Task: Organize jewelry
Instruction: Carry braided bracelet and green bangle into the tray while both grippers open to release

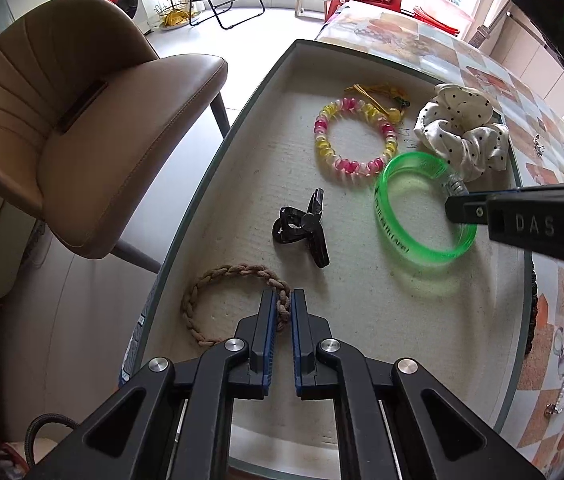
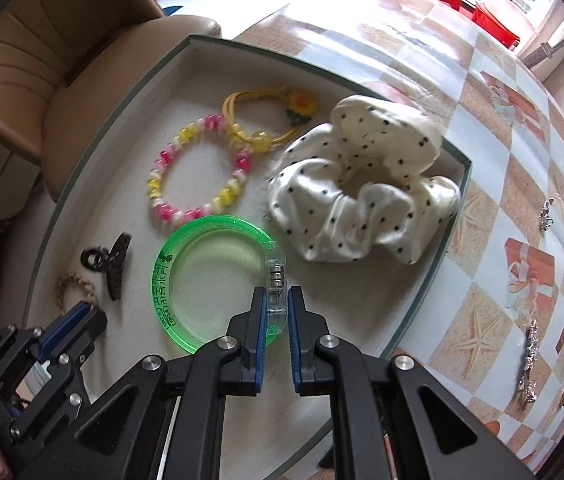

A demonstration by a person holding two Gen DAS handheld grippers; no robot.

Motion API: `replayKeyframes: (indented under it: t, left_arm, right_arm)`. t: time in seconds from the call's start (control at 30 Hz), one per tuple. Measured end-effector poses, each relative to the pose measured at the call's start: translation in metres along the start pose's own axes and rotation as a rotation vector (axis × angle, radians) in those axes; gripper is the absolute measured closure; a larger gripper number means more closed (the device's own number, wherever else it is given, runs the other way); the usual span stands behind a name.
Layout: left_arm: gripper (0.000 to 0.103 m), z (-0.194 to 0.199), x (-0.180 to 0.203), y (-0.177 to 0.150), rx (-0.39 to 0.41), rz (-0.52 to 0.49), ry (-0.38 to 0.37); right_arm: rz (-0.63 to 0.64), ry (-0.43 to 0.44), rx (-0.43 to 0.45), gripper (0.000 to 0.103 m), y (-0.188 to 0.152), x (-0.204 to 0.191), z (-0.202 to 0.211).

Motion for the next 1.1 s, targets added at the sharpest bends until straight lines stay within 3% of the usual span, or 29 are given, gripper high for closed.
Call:
replayKeyframes:
  t: [0.33, 0.43, 0.5, 0.67, 1.1]
  left_arm:
    - [0.093, 0.0, 0.002, 0.0, -0.014, -0.011, 0.034]
    - [0.093, 0.001, 0.002, 0.0, -0.02, -0.004, 0.037]
    - [0.092, 0.004, 0.003, 0.002, -0.013, -0.006, 0.042]
    - [0.092, 0.01, 0.008, 0.005, -0.005, -0.026, 0.047]
    - [0.092, 0.011, 0.018, 0.006, -0.024, -0.059, 0.056]
  right_arm:
    - [-0.061, 0.045, -0.015, 0.091, 0.01, 0.017, -0.004]
    - [-0.088, 0.091, -0.007, 0.075, 0.013, 0.022, 0.003]
    - [-0.104, 0.122, 0.014, 0.06, 0.015, 0.028, 0.011]
    - [-0.147, 0.178, 0.064, 0.055, 0.009, 0.055, 0.036]
    - [-0.28, 0.2, 0.1, 0.043, -0.046, 0.096, 0.075]
Point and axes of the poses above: each gripper's, at about its wrist camera, not at the fingertips, and z roughly against the way its jaws point, x to its right, y to its top, the point moved 9 cm from there along -z, roughly the way its jaws point, and after that the axes turned 8 degrees about -y, right-handed, at the moved point
